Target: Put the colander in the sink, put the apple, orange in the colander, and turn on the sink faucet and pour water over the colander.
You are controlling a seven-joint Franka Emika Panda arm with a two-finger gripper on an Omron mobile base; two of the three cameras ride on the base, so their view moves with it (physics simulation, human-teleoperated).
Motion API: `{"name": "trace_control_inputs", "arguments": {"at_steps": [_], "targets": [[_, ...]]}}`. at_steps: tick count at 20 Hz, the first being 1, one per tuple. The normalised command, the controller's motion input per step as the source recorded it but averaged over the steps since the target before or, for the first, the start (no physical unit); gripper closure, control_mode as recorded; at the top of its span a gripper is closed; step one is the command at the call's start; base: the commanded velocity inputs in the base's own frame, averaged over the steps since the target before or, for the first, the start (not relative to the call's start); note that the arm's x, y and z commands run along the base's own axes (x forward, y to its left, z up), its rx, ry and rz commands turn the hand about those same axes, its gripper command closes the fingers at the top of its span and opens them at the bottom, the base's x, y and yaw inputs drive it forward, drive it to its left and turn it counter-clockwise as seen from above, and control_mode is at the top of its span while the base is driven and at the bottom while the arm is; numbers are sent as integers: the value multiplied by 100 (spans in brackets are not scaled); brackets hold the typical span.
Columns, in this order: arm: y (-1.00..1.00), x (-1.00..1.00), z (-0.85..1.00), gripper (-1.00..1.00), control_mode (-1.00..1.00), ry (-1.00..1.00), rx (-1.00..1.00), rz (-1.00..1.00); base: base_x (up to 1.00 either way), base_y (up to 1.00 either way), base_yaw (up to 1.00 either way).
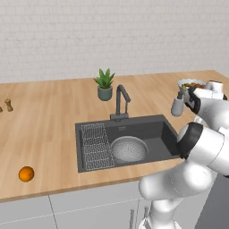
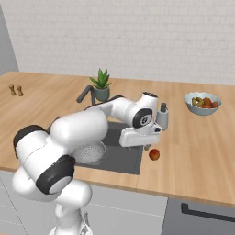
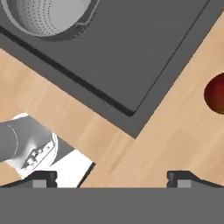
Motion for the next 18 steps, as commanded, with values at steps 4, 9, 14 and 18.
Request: {"name": "trace_control_inputs", "arguments": {"at_steps": [4, 9, 14, 18], "targets": [[-11, 27, -8, -100, -100, -3, 0, -73, 0, 0, 0], [11, 25, -35, -100, -100, -19, -16, -61, 0, 0, 0], [1, 21, -24, -100, -100, -8, -30, -48, 0, 0, 0], [0, 4, -23, -100, -100, 4, -4, -30, 0, 0, 0]]}}
